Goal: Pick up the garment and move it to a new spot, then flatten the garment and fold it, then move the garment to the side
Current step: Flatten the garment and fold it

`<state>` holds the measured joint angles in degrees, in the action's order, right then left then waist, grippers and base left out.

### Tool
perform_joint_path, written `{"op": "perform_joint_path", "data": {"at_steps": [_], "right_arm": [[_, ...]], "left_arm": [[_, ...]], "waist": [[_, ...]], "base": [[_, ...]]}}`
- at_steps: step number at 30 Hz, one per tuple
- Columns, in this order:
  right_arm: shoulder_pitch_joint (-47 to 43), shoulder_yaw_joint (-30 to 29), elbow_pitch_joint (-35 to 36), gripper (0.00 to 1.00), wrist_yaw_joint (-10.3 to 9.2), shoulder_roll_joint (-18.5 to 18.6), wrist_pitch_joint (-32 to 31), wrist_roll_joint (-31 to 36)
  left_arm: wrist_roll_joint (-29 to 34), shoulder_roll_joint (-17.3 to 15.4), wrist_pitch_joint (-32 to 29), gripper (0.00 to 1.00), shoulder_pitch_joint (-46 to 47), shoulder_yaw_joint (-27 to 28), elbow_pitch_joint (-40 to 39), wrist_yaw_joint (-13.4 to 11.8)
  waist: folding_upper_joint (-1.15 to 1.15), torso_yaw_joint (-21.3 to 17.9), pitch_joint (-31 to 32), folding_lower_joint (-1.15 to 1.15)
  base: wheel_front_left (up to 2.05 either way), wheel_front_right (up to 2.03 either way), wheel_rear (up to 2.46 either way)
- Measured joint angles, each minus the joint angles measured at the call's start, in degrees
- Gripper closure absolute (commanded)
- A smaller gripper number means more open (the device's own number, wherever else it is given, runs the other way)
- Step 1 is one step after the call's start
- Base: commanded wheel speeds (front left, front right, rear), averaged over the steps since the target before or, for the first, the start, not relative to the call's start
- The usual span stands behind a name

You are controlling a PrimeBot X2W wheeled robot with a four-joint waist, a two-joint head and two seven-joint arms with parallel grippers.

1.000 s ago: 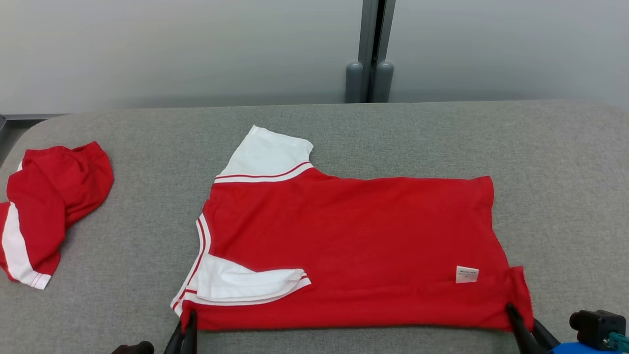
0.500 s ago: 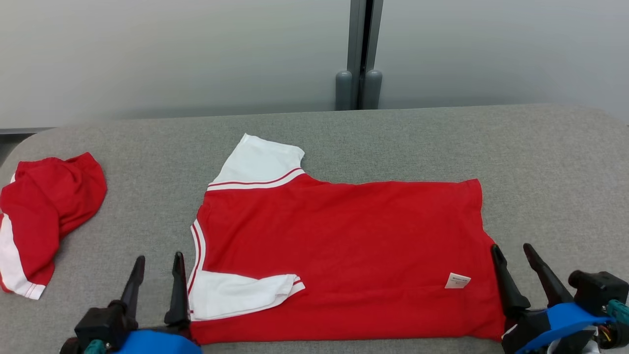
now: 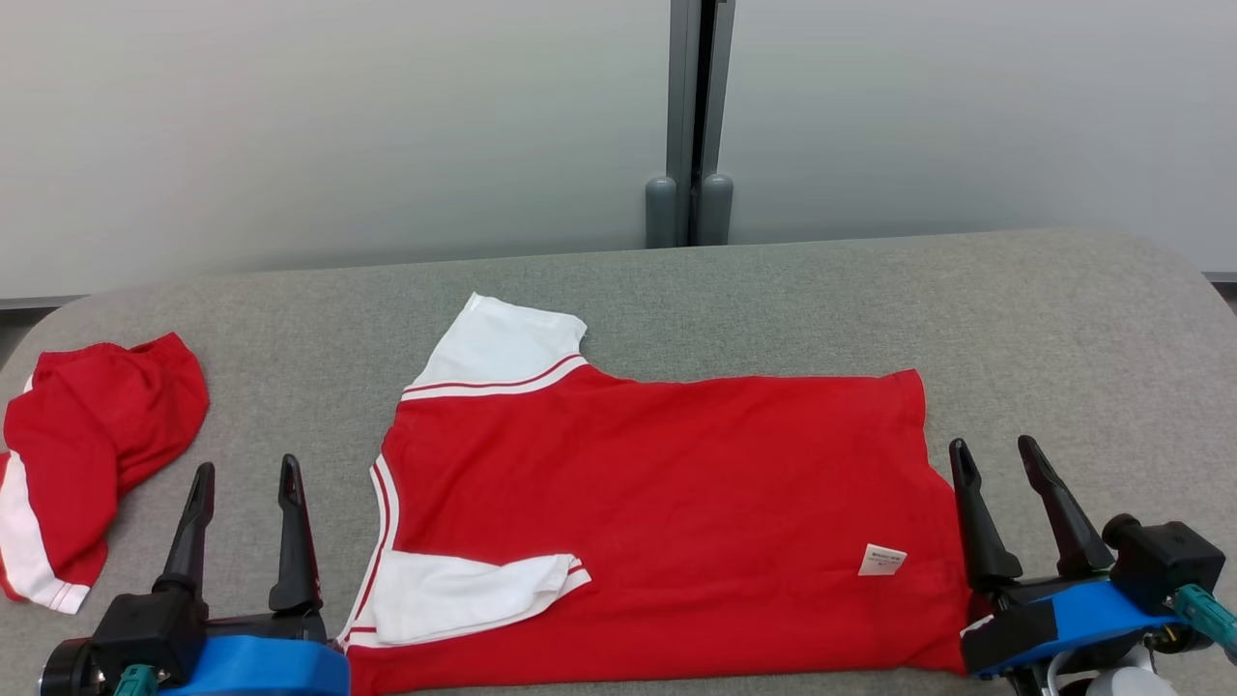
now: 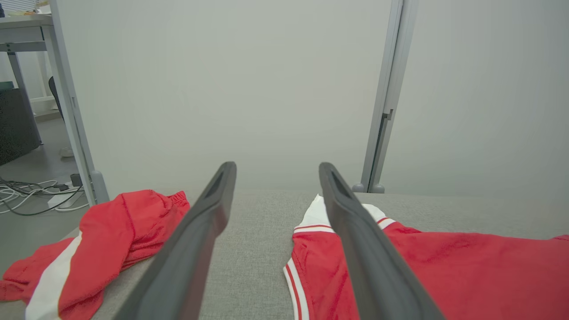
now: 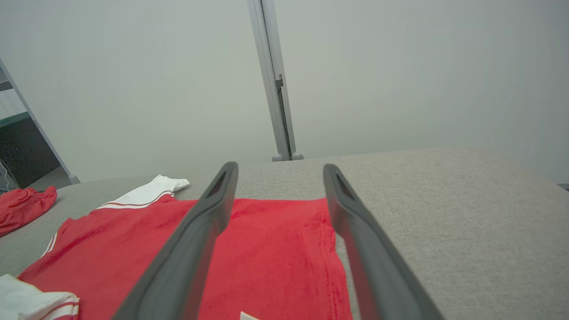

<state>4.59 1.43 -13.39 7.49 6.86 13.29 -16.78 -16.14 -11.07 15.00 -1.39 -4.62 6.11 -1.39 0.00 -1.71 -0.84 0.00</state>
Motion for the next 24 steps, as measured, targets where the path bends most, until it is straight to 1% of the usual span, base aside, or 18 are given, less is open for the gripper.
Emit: {"op": "perform_joint_path", "data": {"at_steps": [9,14,24], "right_arm": [[-0.56,-1.59,0.85,0.0,0.0,-0.74,0.78,1.74],[-2.85,-2.75,1.37,0.0,0.0,-0.94,0.74,3.14],[-3.62,-3.09,1.48,0.0,0.0,-0.96,-0.05,4.14]], "left_arm": [[3.64,-0.35,0.0,0.0,-0.81,2.55,1.59,1.92],[4.59,-0.02,0.0,0.0,-1.86,3.82,2.09,2.37],[5.82,0.88,0.0,0.0,-2.11,5.22,2.76,3.45]], "waist": [[0.0,0.12,0.79,0.0],[0.0,0.28,0.88,0.0],[0.0,0.42,0.87,0.0]], "base": [[0.0,0.0,0.0],[0.0,0.0,0.0],[0.0,0.0,0.0]]}}
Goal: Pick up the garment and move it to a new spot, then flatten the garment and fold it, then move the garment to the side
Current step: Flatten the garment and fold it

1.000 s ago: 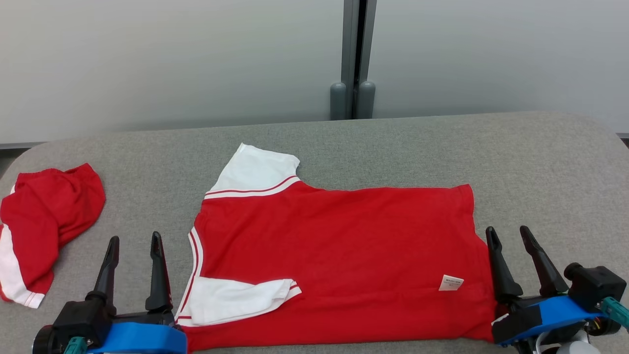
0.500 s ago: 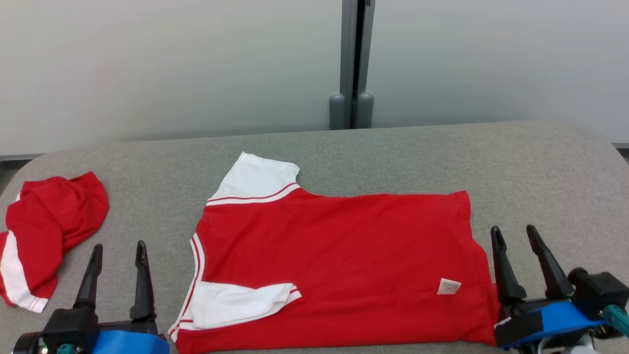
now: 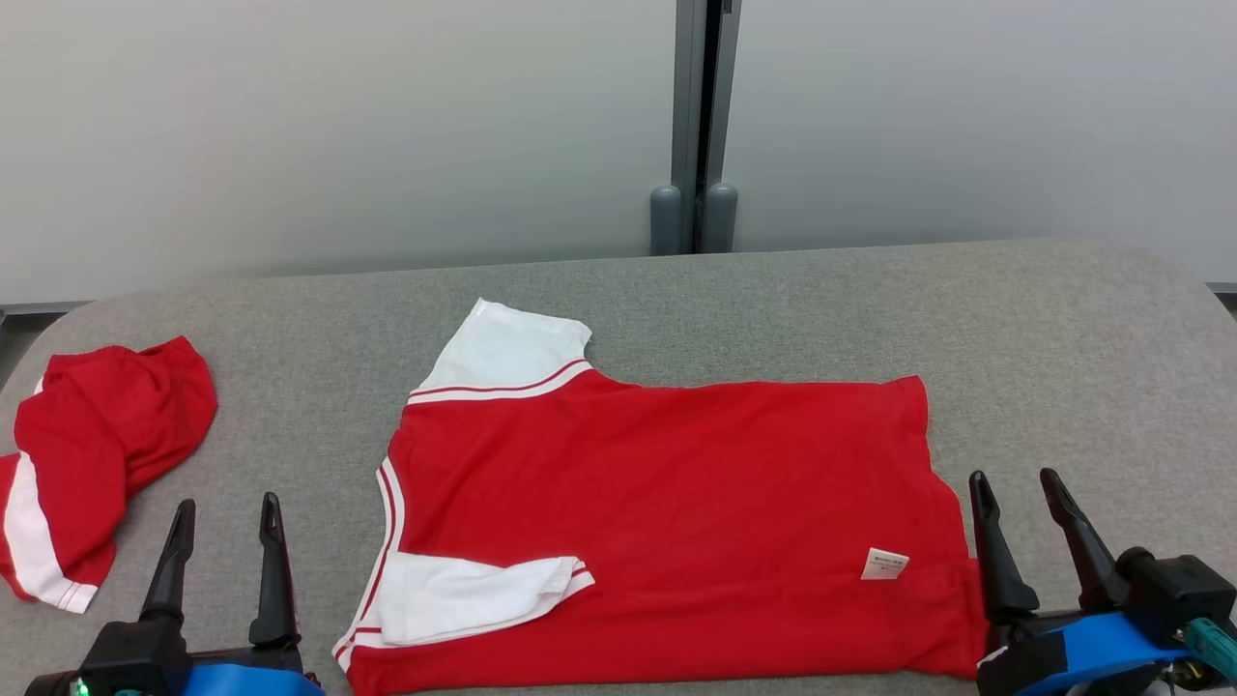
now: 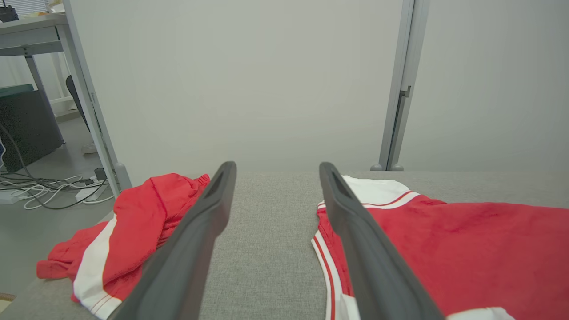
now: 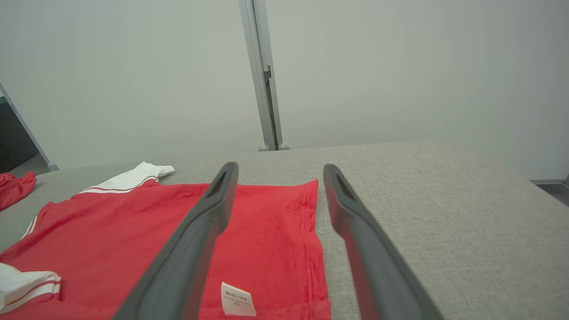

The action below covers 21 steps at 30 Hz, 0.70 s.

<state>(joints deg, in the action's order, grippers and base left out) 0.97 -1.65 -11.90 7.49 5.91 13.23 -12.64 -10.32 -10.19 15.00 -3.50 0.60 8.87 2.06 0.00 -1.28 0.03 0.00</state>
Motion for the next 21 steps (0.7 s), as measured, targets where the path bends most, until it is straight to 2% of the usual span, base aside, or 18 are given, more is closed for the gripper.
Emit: {"op": "perform_joint_path", "data": {"at_steps": [12,21], "right_arm": [[2.37,-0.02,-1.32,0.0,0.0,0.45,-1.16,0.43],[13.87,1.49,-1.63,0.0,0.0,4.77,-4.98,-0.14]], "left_arm": [[1.11,-0.01,-0.01,0.0,2.5,0.68,1.53,1.52],[0.62,-4.23,-0.63,0.0,18.59,-1.0,6.17,4.0]], "waist": [[0.0,-0.1,-0.39,0.0],[0.0,-1.37,-5.72,0.0]], "base": [[0.0,0.0,0.0],[0.0,0.0,0.0]]}}
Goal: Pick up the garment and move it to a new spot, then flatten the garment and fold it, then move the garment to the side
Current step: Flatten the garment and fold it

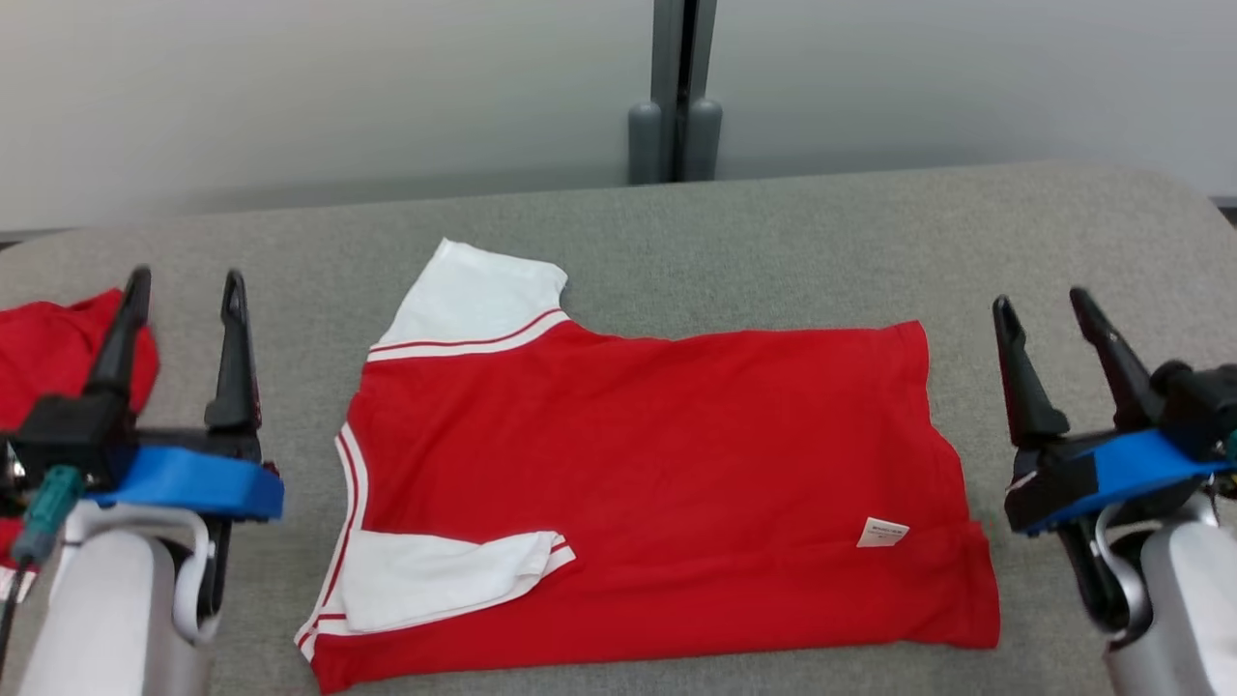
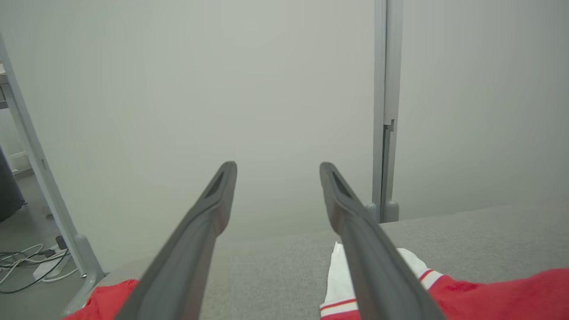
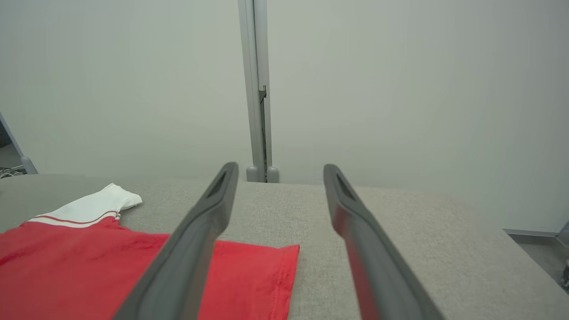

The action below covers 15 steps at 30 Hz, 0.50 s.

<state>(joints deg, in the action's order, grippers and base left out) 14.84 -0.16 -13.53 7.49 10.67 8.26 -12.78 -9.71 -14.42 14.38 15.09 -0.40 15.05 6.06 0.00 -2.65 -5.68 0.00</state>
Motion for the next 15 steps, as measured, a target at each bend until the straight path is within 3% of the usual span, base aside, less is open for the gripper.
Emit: {"op": "perform_joint_path", "data": {"at_steps": [9,15], "right_arm": [[12.11,2.77,-0.52,0.0,0.0,5.11,-6.92,-1.47],[15.56,4.76,0.66,0.0,0.0,6.21,-11.31,-3.49]], "left_arm": [[-3.0,-4.77,-6.04,0.0,20.85,-5.94,6.64,1.07],[-7.22,-8.05,-10.37,0.0,31.3,-12.3,11.93,1.33]], "waist": [[0.0,-1.97,-8.92,0.02],[0.0,-3.75,-14.31,0.01]], "base": [[0.0,0.0,0.0],[0.0,0.0,0.0]]}}
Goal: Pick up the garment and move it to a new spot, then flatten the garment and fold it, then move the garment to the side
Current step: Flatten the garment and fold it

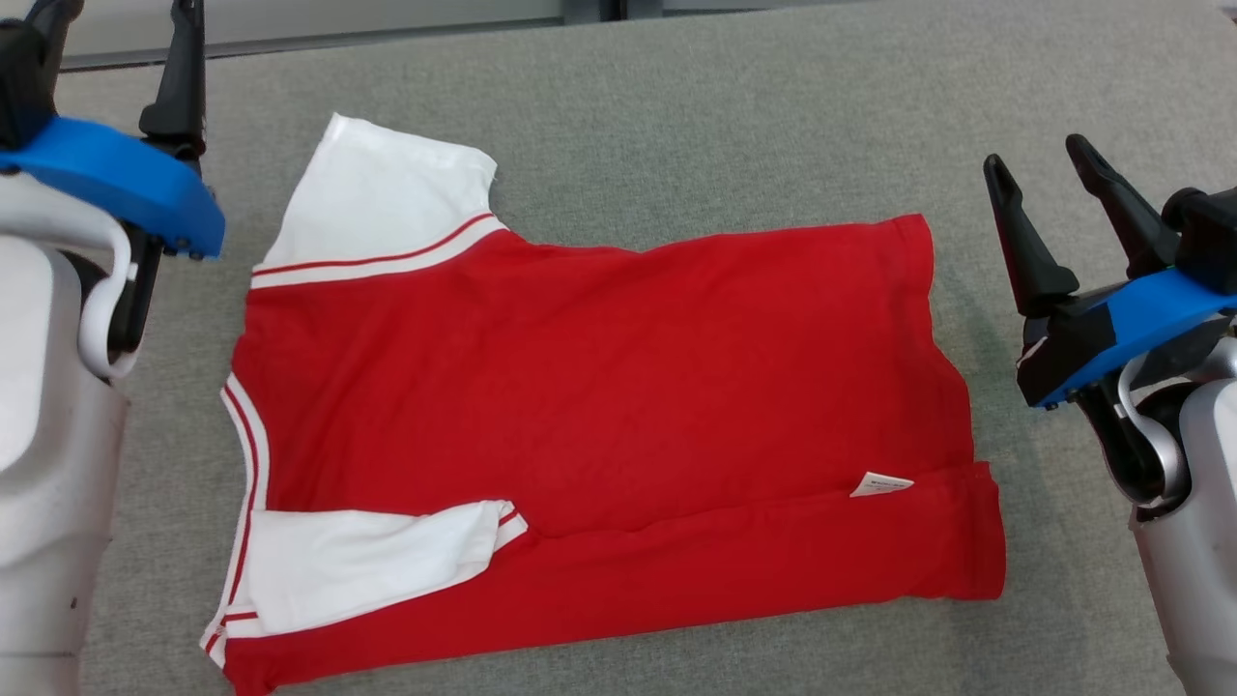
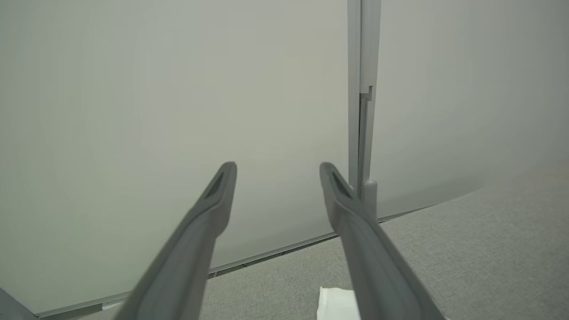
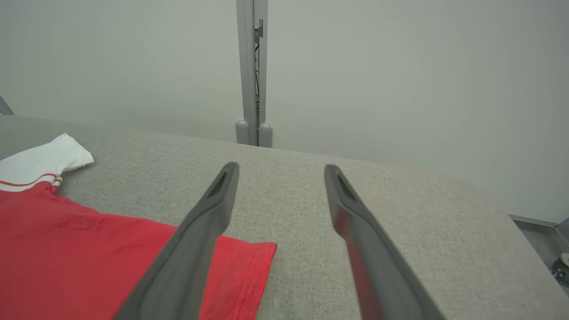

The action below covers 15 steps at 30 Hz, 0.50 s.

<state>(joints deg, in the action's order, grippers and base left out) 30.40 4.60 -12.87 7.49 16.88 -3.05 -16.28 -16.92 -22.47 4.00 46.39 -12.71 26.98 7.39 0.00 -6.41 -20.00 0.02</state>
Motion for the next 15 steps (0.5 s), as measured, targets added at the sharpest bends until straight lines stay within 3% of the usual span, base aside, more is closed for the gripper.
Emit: {"op": "perform_joint_path", "data": {"at_steps": [15], "right_arm": [[3.46,2.61,4.66,0.0,0.0,0.79,-3.44,-3.42]], "left_arm": [[-12.27,-4.52,-14.27,0.0,15.18,-19.7,15.41,0.03]], "waist": [[0.0,-4.28,-10.01,0.0]], "base": [[0.0,0.0,0.0]]}}
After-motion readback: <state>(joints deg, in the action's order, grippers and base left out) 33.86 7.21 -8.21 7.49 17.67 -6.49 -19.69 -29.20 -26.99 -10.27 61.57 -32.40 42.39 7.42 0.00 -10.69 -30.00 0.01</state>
